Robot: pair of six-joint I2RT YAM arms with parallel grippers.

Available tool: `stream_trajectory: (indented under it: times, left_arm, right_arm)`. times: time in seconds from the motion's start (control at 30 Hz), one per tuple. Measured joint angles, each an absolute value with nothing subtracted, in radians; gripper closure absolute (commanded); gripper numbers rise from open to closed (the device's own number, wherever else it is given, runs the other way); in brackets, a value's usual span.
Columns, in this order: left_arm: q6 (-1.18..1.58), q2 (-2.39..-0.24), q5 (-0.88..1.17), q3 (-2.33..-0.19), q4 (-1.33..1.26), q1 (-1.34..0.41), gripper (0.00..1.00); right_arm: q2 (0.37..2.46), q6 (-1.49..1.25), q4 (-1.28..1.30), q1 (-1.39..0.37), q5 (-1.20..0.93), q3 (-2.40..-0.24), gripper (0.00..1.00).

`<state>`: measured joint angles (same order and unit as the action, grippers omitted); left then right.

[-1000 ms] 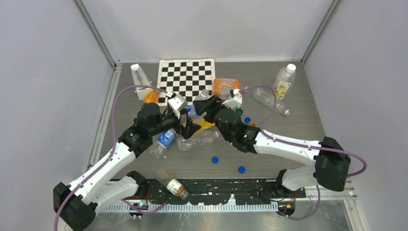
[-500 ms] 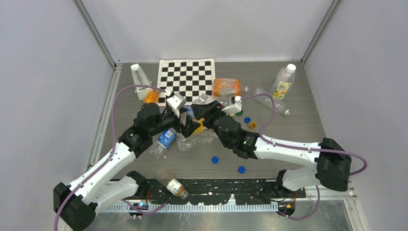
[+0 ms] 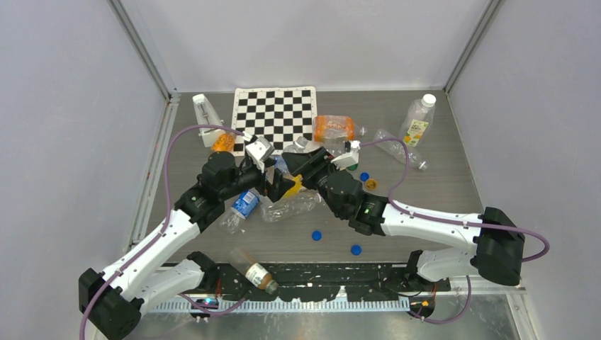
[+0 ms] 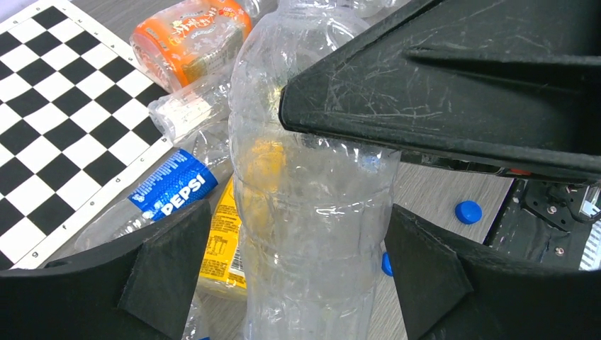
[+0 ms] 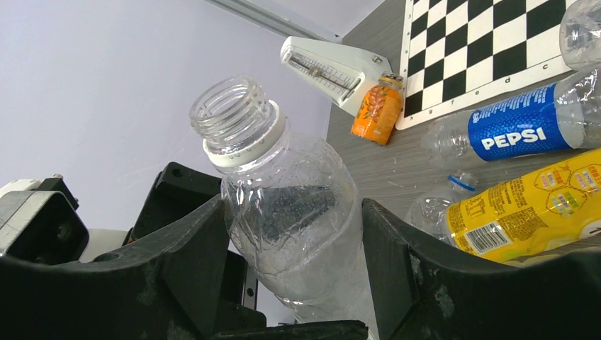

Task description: Screw on the bottle caps

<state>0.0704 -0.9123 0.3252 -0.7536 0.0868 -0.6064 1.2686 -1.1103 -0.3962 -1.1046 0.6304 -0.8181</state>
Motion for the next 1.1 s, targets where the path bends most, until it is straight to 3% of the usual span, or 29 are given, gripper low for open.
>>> stream_trajectory:
  times: [0.27,0.33,0.67,0.8,1.0,1.1]
  left_arm:
    - [0.072,-0.912,0.332,-0.753,0.087,-0.606,0.27]
    - [0.072,-0.912,0.337,-0.752,0.086,-0.607,0.39]
    - [0.074,-0.912,0.343,-0.75,0.089,-0.607,0.69]
    - [0.074,-0.912,0.343,-0.749,0.094,-0.606,0.85]
    - [0.071,-0.912,0.343,-0.748,0.094,-0.606,1.0]
    - [0.066,-0.912,0.343,-0.746,0.094,-0.606,1.0]
  right_arm:
    - [1.269,-1.11,-0.397,-1.105,0.608,-0.818,0.74]
    - [1.269,-1.11,-0.397,-1.105,0.607,-0.818,0.74]
    - [1.279,-1.11,-0.403,-1.104,0.607,-0.818,0.73]
    - [1.285,-1.11,-0.405,-1.105,0.608,-0.819,0.65]
    - [1.285,-1.102,-0.405,-1.105,0.607,-0.819,0.27]
    - [1.282,-1.085,-0.398,-1.105,0.609,-0.819,0.15]
